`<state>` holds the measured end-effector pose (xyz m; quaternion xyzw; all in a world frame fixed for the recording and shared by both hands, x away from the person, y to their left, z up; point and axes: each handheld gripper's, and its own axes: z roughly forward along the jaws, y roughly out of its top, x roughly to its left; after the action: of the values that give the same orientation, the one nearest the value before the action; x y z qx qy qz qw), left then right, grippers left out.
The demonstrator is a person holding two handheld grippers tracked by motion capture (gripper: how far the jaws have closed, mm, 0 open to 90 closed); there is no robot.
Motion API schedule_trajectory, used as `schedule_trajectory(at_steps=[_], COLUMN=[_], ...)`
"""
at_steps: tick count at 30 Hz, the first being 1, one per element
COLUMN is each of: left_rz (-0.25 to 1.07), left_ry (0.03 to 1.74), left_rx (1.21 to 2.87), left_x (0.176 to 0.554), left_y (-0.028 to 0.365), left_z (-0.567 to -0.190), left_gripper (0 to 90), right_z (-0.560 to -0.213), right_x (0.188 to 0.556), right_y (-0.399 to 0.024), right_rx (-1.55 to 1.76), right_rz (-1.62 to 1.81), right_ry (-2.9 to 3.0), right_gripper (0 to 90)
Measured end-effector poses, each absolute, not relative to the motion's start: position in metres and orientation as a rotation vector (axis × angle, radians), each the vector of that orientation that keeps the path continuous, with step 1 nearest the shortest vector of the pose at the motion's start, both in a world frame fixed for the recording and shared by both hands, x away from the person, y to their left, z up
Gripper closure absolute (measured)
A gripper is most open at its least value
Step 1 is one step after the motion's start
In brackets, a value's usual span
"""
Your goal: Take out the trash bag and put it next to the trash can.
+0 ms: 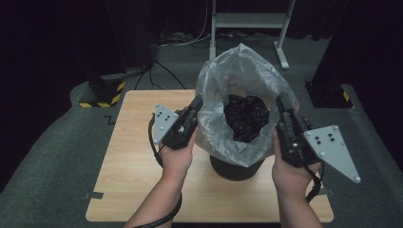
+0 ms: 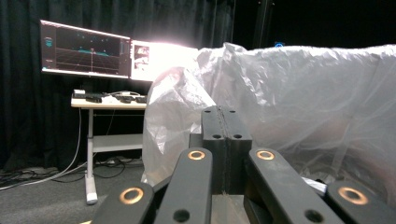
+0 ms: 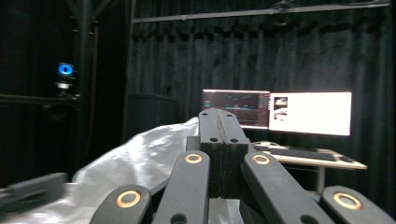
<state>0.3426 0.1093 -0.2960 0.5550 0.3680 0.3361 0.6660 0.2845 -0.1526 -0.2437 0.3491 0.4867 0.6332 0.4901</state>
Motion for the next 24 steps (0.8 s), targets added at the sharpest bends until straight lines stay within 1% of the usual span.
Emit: schedule_trajectory(at_steps=[15, 24], left_rz=[0.716, 0.689], left_ry=[0.816, 0.777], left_rx=[1.278, 1.268], left_x=[0.34, 0.334], left_y=[0.118, 0.121], left_z=[-0.301, -0.309], left_gripper=[89.4, 89.0], right_z=[-0.257, -0.293], right_x=[0.278, 0.28], right_y=[-0.085, -0.053], right_rx=[0.719, 0.682], right_rz=[1.527, 1.491], right_ry=[1.322, 1.37], right_gripper=[90.0, 90.0])
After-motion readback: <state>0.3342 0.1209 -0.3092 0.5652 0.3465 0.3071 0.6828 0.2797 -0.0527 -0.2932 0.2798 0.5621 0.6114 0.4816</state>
